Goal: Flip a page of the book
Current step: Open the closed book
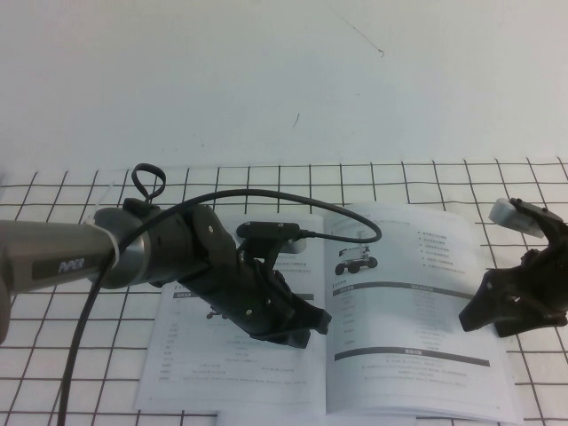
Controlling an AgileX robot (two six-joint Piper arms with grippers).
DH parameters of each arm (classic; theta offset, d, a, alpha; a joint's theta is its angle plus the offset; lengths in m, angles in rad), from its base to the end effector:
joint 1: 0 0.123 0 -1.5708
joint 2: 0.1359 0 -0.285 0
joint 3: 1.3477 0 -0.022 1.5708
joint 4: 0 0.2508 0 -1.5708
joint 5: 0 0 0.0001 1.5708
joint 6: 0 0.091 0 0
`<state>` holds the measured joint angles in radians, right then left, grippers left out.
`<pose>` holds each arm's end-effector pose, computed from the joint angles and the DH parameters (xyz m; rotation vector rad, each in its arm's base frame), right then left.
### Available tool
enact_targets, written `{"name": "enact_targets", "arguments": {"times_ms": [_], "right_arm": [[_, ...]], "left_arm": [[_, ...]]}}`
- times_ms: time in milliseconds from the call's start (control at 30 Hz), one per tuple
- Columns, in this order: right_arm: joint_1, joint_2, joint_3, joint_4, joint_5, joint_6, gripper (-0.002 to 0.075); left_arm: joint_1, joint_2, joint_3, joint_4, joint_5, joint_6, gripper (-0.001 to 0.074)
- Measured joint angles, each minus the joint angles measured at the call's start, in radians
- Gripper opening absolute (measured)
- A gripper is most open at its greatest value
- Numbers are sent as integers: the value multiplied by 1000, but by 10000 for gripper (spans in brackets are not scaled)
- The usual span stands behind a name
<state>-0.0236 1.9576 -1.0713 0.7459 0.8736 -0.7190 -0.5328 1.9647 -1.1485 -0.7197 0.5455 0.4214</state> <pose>0.3379 0.0394 0.1279 -0.2550 2.9153 0.8089 0.3115 -0.2199 0.1400 0.5376 2.7577 -0.6772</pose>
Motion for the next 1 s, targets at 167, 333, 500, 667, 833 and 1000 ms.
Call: {"name": "enact_targets", "arguments": {"times_ms": [167, 333, 500, 667, 833, 1000], "right_arm": [[0, 11, -5, 21, 12, -10, 540], [9, 22, -5, 97, 32, -64, 540], [14, 24, -5, 144, 45, -94, 540], [14, 3, -5, 149, 63, -98, 540], [14, -43, -5, 149, 84, -94, 538], [14, -71, -5, 149, 109, -88, 536]], "left_arm": [[0, 2, 0, -17, -4, 0, -4], [0, 2, 0, -21, -6, 0, -4], [0, 2, 0, -24, -6, 0, -4], [0, 2, 0, -24, -6, 2, -4], [0, 2, 0, -24, -6, 6, -4], [0, 2, 0, -24, -6, 6, -4]]}}
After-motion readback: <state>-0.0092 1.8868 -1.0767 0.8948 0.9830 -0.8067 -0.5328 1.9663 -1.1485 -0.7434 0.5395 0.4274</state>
